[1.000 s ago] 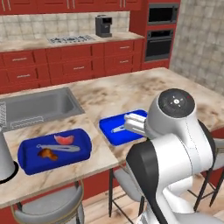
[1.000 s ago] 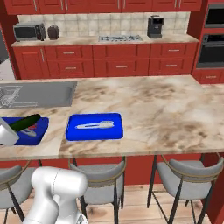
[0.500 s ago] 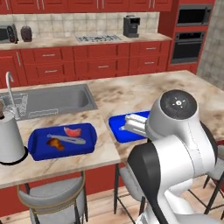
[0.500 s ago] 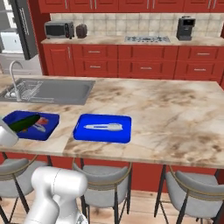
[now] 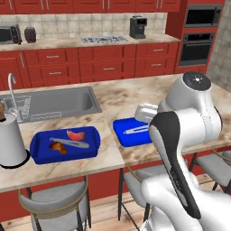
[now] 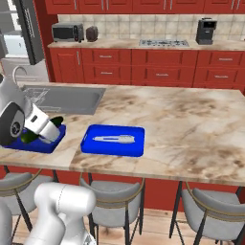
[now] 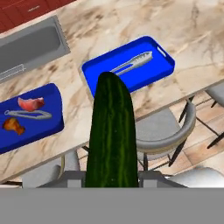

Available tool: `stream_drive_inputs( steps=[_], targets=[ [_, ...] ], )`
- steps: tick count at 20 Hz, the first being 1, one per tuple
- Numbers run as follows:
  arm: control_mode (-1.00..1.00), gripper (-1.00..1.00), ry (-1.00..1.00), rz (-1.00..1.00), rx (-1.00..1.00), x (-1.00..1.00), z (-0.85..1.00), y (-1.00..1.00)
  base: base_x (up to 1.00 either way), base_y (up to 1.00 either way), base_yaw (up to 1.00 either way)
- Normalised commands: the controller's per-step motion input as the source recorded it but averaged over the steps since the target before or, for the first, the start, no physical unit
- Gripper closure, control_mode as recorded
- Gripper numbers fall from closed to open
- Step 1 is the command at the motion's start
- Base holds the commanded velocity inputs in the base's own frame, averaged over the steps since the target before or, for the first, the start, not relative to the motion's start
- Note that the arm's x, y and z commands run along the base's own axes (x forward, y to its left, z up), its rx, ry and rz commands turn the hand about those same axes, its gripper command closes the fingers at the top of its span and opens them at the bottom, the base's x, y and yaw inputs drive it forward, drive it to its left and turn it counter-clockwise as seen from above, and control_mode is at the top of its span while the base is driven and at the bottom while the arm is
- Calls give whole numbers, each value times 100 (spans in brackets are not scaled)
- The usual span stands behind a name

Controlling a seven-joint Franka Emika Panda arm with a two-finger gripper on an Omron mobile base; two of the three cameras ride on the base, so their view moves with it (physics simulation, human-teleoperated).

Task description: Gather the bell pepper and cucumber from the fridge and place them on a tray on the dining counter. Then gather the chicken drumstick and steak from the fridge and place them on the other tray.

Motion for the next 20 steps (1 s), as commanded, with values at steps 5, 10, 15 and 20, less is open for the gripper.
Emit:
stream_drive_inputs(
  steps=[5,10,15,20],
  targets=[
    [-100,100,12,17,1,99,-36,-5,0,0,0],
    [-100,100,10,14,-1,86,-61,0,0,0,0],
    [-100,100,4,14,-5,48,-63,-18,0,0,0],
    [-100,100,1,0,-5,-5,-20,-24,0,0,0]
  ],
)
